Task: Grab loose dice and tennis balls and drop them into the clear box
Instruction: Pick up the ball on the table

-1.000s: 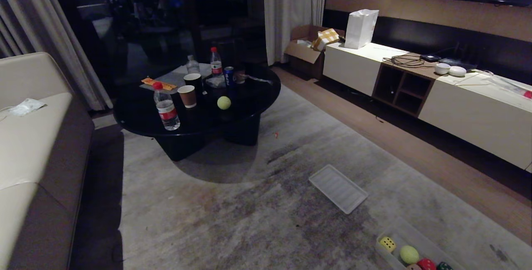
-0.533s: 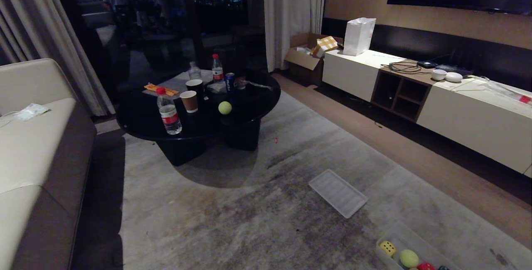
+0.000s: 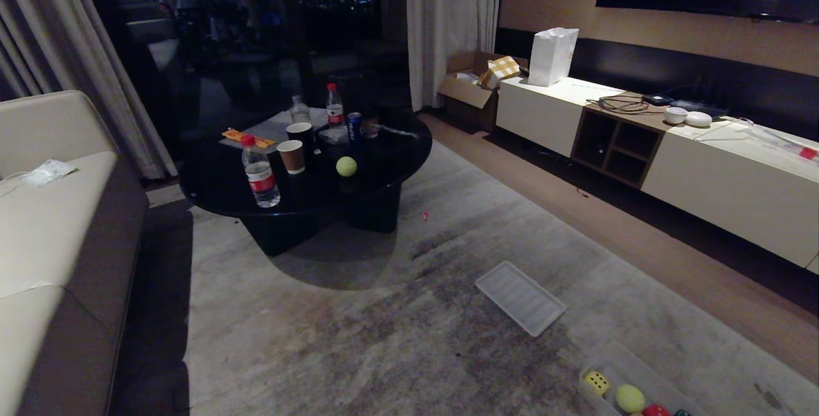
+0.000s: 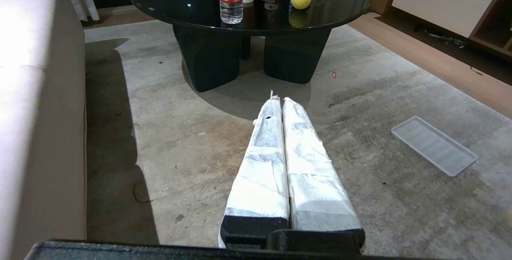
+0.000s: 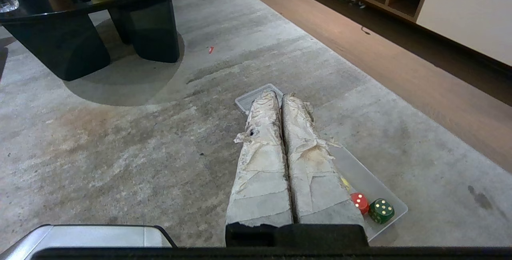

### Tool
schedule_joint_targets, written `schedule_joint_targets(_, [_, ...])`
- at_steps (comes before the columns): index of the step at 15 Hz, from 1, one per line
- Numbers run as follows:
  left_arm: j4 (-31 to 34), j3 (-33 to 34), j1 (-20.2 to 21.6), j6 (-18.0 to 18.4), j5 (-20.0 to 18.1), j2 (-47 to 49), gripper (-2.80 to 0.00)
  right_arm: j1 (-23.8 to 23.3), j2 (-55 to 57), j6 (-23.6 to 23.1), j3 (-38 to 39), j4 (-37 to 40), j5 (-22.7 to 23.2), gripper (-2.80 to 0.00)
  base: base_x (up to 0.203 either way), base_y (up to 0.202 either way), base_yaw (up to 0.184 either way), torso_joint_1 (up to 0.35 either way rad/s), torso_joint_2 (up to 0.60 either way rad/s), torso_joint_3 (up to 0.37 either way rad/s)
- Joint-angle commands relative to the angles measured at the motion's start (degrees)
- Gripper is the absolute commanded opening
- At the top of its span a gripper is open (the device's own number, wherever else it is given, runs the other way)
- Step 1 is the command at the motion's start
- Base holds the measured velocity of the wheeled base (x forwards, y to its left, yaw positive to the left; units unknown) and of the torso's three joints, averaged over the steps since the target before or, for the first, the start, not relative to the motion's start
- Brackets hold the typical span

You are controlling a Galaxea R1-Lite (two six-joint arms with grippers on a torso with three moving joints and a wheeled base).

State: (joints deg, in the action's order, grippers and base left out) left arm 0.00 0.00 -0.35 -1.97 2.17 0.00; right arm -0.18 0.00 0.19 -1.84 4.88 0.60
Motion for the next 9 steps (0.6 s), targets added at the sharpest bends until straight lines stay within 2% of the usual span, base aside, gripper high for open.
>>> schedule_joint_targets(1, [0.00,0.09,0.00,-0.07,0.12,0.09,-2.80,0.01,0.09,-0.01,0.00,0.05,0.02,-2.80,0.000,0.000,0.000,0.000,0.00,0.000])
schedule_joint_targets(3, [0.00,0.09,0.00,0.04,0.12,0.09,-2.80,0.01,0.09,-0.01,0.00,0.05,0.02,-2.80,0.000,0.000,0.000,0.000,0.00,0.000])
schedule_joint_targets(4, [0.00,0.09,0.00,-0.05,0.12,0.09,-2.80,0.01,0.09,-0.01,0.00,0.05,0.10,-2.80,0.129,0.000,0.003,0.001,0.00,0.009])
schedule_joint_targets(9, [0.00,0.09,0.00,-0.05,0.12,0.09,-2.80,0.01,0.09,-0.01,0.00,0.05,0.11,-2.80,0.183,0.000,0.000,0.003,0.00,0.003])
